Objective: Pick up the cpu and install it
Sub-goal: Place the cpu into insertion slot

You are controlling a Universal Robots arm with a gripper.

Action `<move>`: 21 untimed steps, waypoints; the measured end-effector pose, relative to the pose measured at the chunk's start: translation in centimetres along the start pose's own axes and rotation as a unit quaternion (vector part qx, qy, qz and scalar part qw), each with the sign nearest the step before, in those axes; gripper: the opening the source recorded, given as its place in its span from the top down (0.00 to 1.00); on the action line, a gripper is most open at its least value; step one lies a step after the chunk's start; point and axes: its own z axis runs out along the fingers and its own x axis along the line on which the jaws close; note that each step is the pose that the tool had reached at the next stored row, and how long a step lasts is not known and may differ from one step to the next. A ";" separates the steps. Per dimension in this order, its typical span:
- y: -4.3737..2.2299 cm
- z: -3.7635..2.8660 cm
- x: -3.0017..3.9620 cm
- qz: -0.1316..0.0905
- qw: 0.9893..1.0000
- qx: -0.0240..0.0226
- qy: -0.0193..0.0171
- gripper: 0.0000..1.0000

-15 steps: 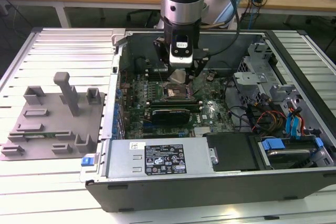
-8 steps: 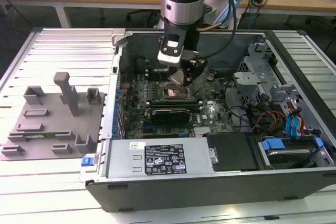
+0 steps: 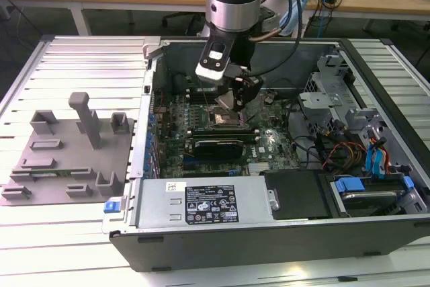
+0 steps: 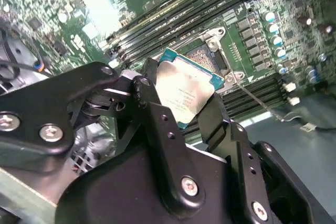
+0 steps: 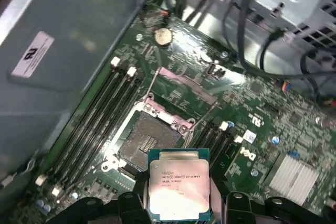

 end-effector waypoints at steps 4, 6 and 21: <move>0.00 0.05 0.00 0.059 0.998 0.002 -0.004 0.45; 0.00 0.07 0.00 0.077 0.997 0.003 -0.005 0.45; -0.02 0.22 0.00 0.253 0.967 0.009 -0.016 0.45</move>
